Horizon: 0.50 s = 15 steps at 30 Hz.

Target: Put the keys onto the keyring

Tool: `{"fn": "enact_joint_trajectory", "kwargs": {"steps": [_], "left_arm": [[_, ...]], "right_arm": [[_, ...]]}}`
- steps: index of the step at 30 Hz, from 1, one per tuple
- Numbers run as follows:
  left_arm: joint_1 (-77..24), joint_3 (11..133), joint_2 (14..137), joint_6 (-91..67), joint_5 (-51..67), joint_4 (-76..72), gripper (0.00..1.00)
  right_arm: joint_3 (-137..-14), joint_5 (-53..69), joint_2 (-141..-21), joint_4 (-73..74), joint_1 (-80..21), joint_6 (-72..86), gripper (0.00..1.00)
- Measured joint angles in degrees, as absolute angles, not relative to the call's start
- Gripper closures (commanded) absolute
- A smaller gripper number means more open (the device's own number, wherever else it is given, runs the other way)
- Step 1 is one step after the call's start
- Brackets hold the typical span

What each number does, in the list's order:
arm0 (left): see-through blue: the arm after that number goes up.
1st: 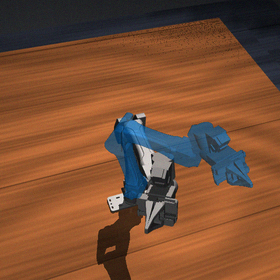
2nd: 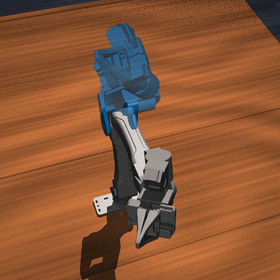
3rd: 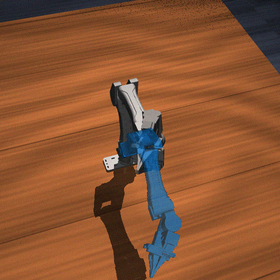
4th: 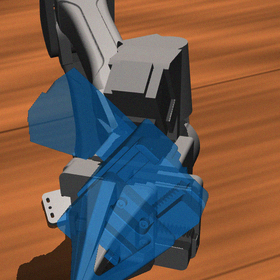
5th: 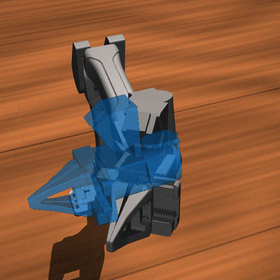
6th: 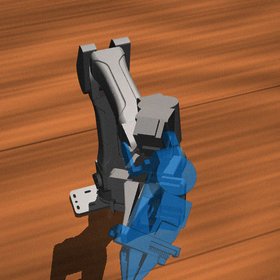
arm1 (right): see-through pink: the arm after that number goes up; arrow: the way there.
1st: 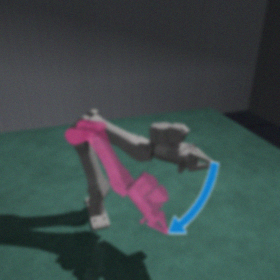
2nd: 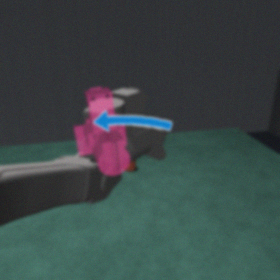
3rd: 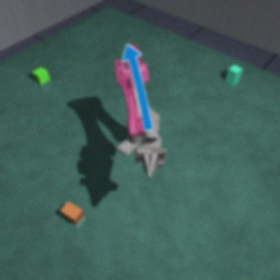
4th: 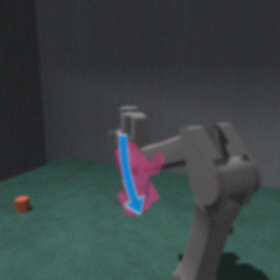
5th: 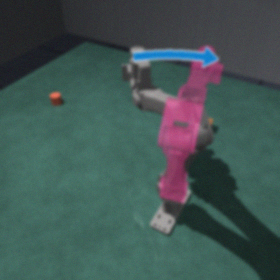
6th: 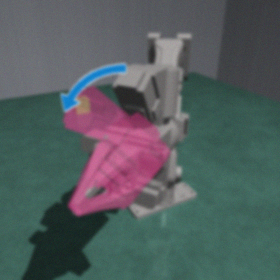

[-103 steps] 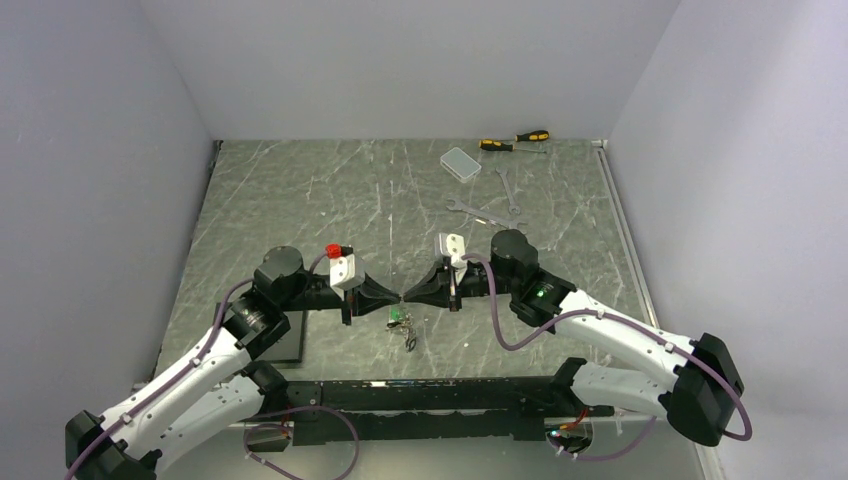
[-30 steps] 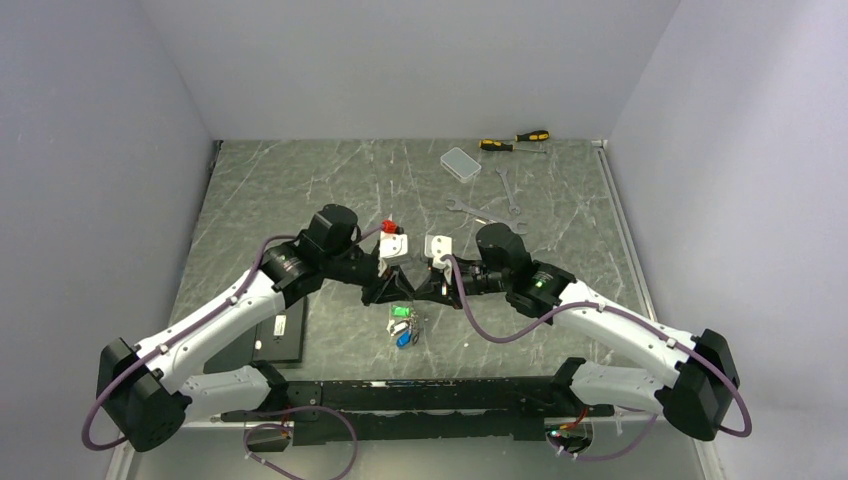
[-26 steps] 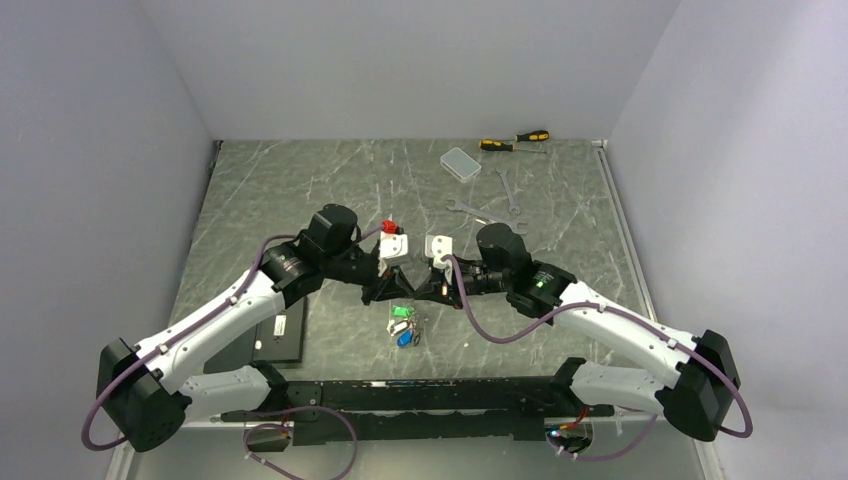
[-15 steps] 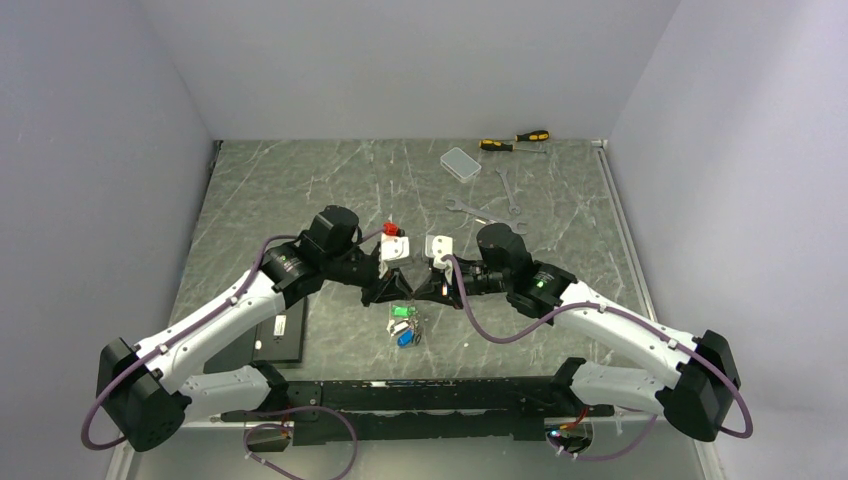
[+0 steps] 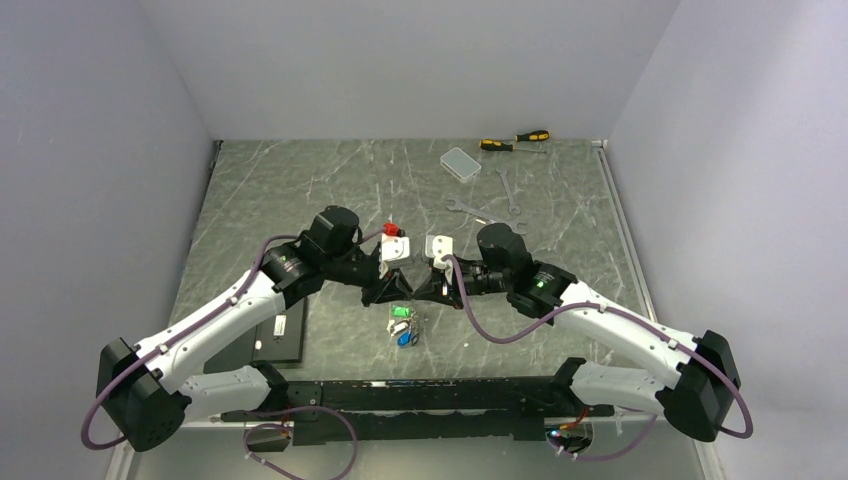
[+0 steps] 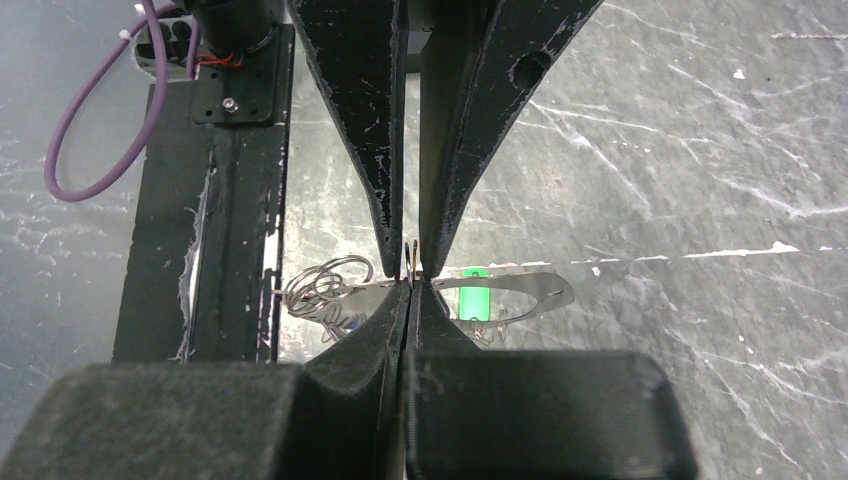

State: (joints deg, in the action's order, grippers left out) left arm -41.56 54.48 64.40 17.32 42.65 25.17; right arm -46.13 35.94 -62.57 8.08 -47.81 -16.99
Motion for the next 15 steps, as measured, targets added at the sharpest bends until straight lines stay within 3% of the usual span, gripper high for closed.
{"fn": "enact_joint_trajectory", "kwargs": {"steps": [11, 15], "left_arm": [[-41.71, 54.48, 64.4, 17.3, 42.61, 25.17, 0.85], [-41.71, 54.76, 64.82, 17.15, 42.65, 25.39, 1.0]], "right_arm": [[-46.11, 36.03, -62.57, 8.1, -47.81, -16.97, 1.0], [-46.13, 35.99, -62.57, 8.16, -47.81, -16.99, 1.0]]}}
